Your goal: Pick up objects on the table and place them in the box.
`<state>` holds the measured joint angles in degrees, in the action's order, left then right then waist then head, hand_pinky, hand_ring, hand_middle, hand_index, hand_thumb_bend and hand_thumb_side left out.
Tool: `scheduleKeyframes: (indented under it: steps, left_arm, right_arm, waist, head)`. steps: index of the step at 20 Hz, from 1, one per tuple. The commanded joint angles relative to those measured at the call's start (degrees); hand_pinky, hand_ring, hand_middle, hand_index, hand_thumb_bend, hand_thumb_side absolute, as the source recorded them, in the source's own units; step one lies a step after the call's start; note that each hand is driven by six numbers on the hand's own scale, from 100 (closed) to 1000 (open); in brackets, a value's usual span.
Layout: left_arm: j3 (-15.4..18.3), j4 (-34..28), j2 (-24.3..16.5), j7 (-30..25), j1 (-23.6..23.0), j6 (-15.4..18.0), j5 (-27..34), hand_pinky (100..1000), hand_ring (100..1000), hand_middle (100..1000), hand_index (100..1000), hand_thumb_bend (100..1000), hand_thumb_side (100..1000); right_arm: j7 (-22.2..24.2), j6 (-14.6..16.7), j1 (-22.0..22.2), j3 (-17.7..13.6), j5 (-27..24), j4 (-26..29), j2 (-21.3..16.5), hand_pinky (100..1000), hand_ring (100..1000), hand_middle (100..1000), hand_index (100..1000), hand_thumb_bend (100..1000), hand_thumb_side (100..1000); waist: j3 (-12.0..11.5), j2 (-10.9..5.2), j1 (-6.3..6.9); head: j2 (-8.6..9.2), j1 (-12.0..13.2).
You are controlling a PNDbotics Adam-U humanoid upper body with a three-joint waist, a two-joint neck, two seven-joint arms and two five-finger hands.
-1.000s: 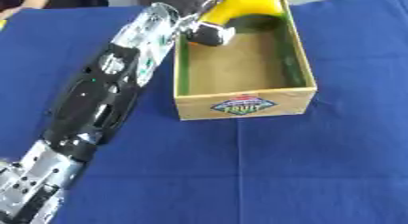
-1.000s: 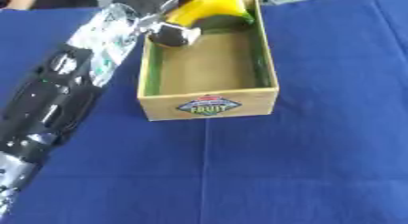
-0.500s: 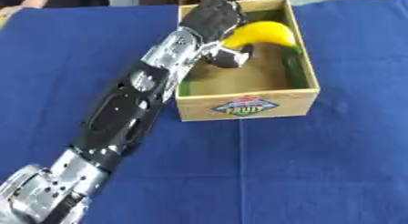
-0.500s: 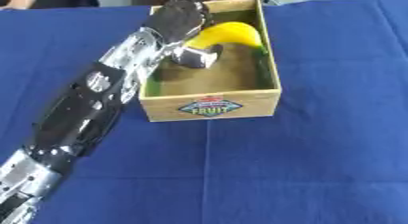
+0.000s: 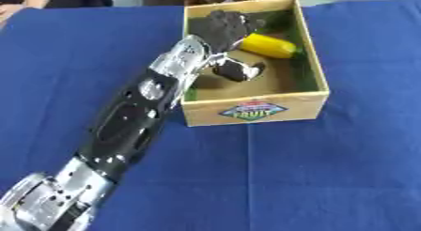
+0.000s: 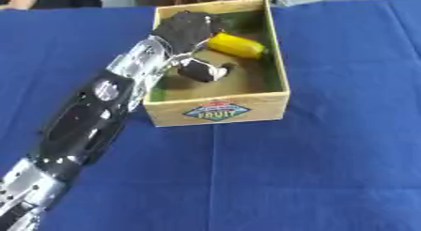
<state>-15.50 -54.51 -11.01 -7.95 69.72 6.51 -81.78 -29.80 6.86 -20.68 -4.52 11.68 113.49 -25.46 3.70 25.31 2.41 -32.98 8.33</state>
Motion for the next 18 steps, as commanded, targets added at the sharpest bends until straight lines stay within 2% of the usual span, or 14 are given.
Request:
scheduleKeyframes:
  steps: [1,4,9,18]
  left_arm:
    - [1.2,-2.9,-0.4,1.2,0.3,-1.8,1.2,630,790,764,971,420,813]
    - [2.5,-7.5,-1.6,2.9,0.0,-3.8,5.5,613,762,732,951,402,816]
    - [4.2,-16.4,-4.7,4.3,-1.0,-7.0,14.0,603,741,710,925,457,843]
    - [5.9,-33.8,-10.5,6.0,-4.9,-10.2,26.1,579,704,676,893,422,857]
  right_arm:
    - [0.2,0.0,-0.2,-0.1,-0.3,1.1,-1.0,798,742,748,919,100,1000]
    - [0.2,0.0,0.1,-0.2,-0.2,1.1,-1.1,798,742,748,919,100,1000]
    - [0.0,-0.1,0.7,-0.4,-0.1,1.1,-1.2,798,742,748,919,100,1000]
    - [-0.5,-0.3,1.3,-0.7,0.1,1.1,-1.3,798,743,748,918,100,1000]
  waist:
    - [-0.2,-1.55,-0.37]
    - [-0.7,-1.85,-0.33]
    - [-1.5,-2.37,-0.37]
    - [-3.1,-3.21,-0.85]
  head:
    - [0.07,-0.1]
    - [-0.25,-0.5]
    - [-0.88,-1.2]
    - [-1.70,-2.0]
